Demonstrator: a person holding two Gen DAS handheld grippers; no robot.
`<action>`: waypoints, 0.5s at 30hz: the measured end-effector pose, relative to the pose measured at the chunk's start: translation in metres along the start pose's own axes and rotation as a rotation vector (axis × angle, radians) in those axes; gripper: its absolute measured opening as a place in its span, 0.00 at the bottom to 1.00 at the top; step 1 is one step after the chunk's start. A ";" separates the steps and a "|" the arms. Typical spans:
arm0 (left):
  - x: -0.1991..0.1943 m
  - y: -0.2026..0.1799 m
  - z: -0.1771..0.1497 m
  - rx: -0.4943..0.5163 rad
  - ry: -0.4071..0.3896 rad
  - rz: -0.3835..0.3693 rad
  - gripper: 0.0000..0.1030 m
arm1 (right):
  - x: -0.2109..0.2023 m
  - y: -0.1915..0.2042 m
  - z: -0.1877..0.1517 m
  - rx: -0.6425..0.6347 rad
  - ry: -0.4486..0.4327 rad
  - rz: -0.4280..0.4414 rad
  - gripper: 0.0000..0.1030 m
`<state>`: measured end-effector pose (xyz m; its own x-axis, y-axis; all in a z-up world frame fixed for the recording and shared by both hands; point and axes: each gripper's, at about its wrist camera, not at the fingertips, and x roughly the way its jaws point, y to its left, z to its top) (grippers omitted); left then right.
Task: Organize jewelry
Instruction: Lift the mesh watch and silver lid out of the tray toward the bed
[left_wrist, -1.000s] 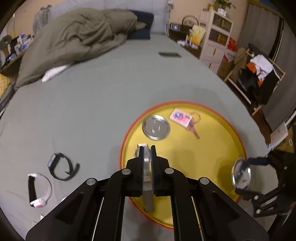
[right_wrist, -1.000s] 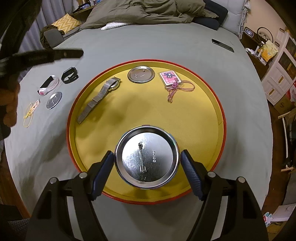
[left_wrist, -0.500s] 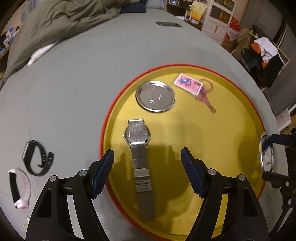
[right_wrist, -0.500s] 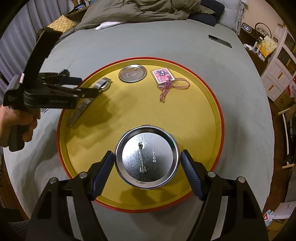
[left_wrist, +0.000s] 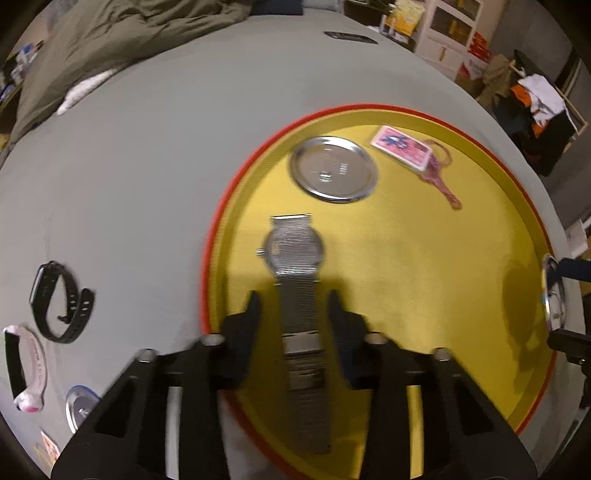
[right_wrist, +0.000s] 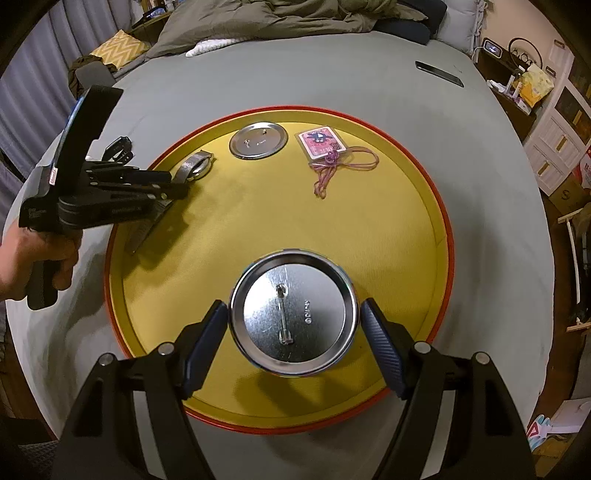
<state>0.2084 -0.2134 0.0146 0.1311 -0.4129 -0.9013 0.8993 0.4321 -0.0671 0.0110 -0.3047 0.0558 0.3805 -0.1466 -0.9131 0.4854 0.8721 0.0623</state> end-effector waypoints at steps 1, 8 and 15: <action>-0.001 0.001 0.000 0.002 -0.002 0.000 0.23 | 0.000 0.000 0.000 0.001 0.000 -0.001 0.68; -0.004 -0.007 -0.004 0.067 -0.016 0.037 0.18 | -0.001 0.001 -0.001 0.002 0.001 -0.002 0.68; -0.016 -0.011 -0.005 0.056 -0.059 0.027 0.17 | -0.002 0.003 -0.002 -0.002 -0.002 -0.003 0.68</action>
<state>0.1948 -0.2074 0.0279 0.1781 -0.4491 -0.8755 0.9168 0.3988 -0.0181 0.0097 -0.3011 0.0571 0.3806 -0.1497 -0.9125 0.4850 0.8725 0.0592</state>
